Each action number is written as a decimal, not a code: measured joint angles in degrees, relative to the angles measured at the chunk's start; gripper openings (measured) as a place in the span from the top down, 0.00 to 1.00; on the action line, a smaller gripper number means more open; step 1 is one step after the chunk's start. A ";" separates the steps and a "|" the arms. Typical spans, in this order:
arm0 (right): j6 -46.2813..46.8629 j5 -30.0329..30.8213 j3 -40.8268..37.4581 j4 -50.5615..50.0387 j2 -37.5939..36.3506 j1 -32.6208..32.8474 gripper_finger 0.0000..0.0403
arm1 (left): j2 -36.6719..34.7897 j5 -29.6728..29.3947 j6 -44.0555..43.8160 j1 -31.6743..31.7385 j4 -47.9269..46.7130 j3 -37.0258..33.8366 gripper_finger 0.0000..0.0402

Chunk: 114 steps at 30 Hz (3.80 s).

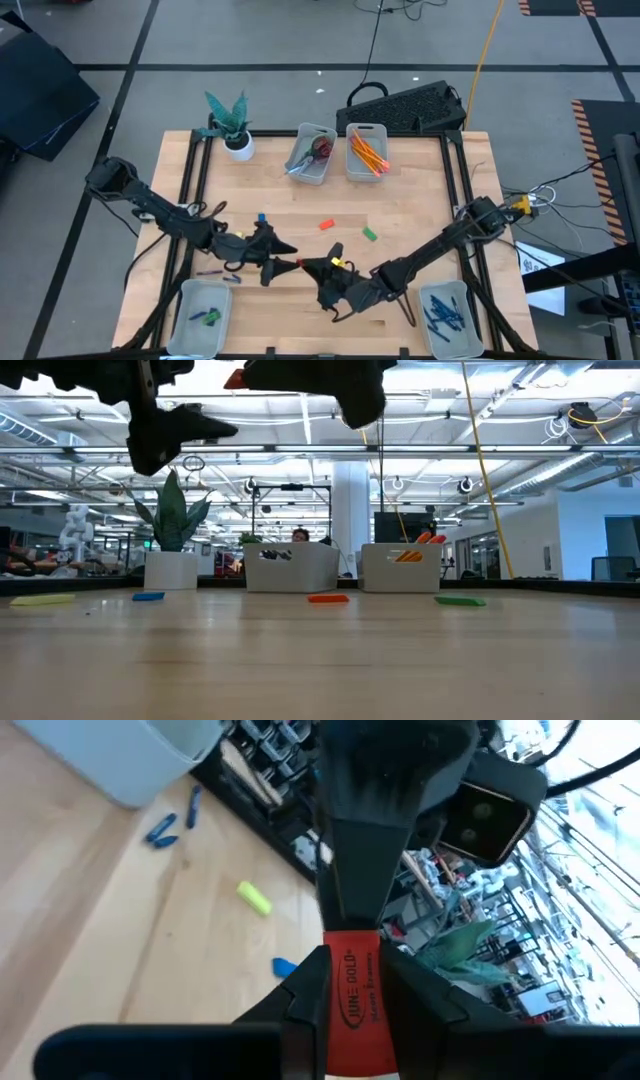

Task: Sort crayons/erasers/pens/pencils in bins
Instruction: Put the red eraser into the bottom left bin, then put the green eraser into the bottom left bin

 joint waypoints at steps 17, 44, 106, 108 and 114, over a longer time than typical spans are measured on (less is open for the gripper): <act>0.19 -6.43 0.11 3.20 -0.13 -4.44 0.83 | 0.07 -1.24 9.15 0.76 5.16 0.04 0.72; 18.56 -4.40 -7.35 -10.24 -12.17 4.46 0.32 | 2.65 20.81 -32.03 -13.56 -82.19 37.02 0.95; 81.79 1.12 -36.00 -22.77 -17.64 -0.22 0.42 | 1.05 -44.61 13.89 -11.90 -24.98 7.30 0.28; 85.01 2.37 -39.04 -18.59 -17.64 0.68 0.42 | 1.05 -44.10 18.15 -10.74 -18.79 4.98 0.29; 83.49 4.59 -44.65 -5.99 -15.44 -1.12 0.42 | 1.03 -41.41 19.67 -7.95 -12.87 0.28 0.33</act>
